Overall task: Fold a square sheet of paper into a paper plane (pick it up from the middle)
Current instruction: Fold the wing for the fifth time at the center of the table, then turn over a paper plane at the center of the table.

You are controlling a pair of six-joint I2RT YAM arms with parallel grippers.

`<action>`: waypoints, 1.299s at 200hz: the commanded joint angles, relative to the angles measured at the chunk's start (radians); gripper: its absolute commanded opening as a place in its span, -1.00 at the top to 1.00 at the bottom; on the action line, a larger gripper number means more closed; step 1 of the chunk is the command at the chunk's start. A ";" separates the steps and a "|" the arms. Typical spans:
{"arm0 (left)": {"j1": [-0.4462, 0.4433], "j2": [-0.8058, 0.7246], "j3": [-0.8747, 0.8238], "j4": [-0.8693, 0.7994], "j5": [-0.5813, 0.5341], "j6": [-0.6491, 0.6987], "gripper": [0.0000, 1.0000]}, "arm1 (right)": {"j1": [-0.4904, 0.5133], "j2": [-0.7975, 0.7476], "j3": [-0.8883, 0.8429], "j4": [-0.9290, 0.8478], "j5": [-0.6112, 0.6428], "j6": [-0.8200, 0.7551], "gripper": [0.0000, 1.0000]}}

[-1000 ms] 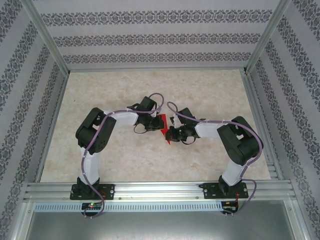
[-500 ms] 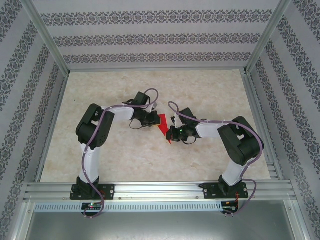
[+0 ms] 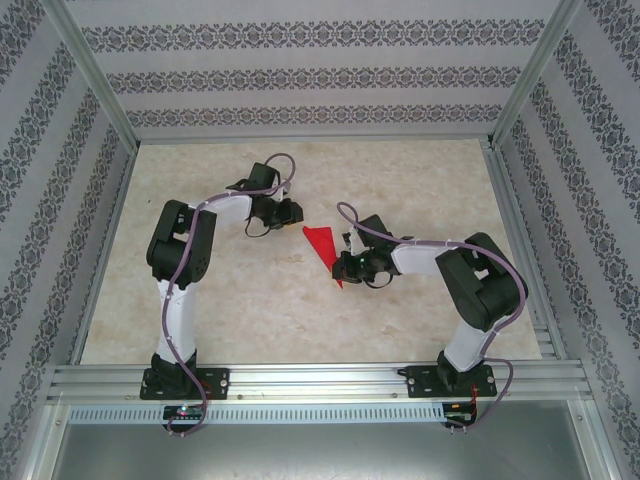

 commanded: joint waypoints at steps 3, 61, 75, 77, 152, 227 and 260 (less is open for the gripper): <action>0.011 -0.083 0.013 -0.119 -0.082 0.011 0.27 | -0.008 -0.070 0.040 -0.037 0.036 0.051 0.65; -0.020 -0.292 -0.124 -0.174 -0.159 -0.117 -0.19 | -0.032 -0.251 0.037 -0.045 0.184 0.056 -0.08; -0.043 -0.320 -0.139 -0.201 -0.190 -0.164 -0.31 | -0.050 -0.283 0.011 -0.055 0.245 0.047 -0.20; -0.048 -0.323 -0.141 -0.205 -0.194 -0.169 -0.32 | -0.054 -0.287 0.007 -0.055 0.251 0.046 -0.21; -0.338 -0.243 -0.005 -0.416 -0.463 -0.330 -0.40 | -0.144 -0.436 -0.131 -0.101 0.573 0.134 -0.64; -0.427 -0.003 0.263 -0.588 -0.497 -0.288 -0.33 | -0.189 -0.601 -0.217 -0.180 0.744 0.214 -0.76; -0.428 0.038 0.304 -0.637 -0.509 -0.276 -0.21 | -0.198 -0.606 -0.222 -0.182 0.733 0.217 -0.75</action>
